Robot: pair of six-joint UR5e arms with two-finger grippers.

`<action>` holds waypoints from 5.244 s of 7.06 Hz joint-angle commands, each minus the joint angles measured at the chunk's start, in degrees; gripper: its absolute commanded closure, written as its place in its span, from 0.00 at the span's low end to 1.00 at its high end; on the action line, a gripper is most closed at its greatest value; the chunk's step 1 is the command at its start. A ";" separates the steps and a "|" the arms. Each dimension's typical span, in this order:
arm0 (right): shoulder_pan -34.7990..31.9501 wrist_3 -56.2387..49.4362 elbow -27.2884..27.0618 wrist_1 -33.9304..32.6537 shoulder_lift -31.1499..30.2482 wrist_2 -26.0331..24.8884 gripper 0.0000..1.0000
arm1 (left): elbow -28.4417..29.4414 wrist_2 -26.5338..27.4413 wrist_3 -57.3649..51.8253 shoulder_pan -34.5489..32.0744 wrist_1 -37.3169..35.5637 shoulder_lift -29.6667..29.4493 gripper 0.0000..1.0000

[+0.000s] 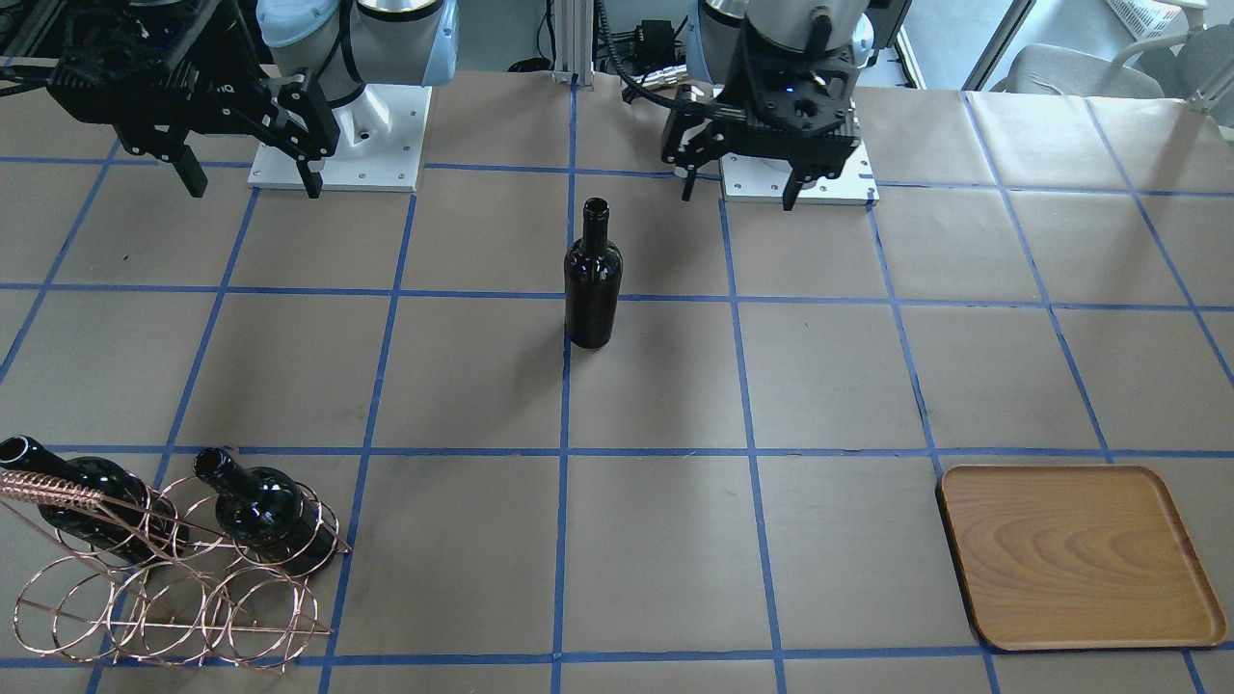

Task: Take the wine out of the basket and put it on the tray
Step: 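Move the left gripper over the standing bottle's neck, then lower the left gripper and close it on the bottle neck, then lift the bottle and carry it over the wooden tray with the left gripper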

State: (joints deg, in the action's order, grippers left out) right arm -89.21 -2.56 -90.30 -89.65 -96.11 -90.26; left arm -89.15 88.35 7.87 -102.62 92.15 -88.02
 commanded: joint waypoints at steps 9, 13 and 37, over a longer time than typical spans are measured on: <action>-0.18 -0.16 -0.05 0.62 -0.21 0.26 0.00 | -13.77 -1.52 9.09 -12.95 -13.93 -3.56 0.10; -0.18 -0.16 -0.05 0.71 -0.21 0.18 0.00 | -13.77 -1.60 9.00 -13.04 -13.75 -3.83 0.37; -0.35 -0.08 -0.14 0.88 -0.21 0.53 0.00 | 18.92 3.41 -53.81 42.40 -10.74 -26.75 1.00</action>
State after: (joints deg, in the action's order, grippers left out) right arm -89.56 -2.65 -90.42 -88.72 -96.33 -89.81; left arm -70.30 92.03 -42.99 -61.71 84.23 -112.98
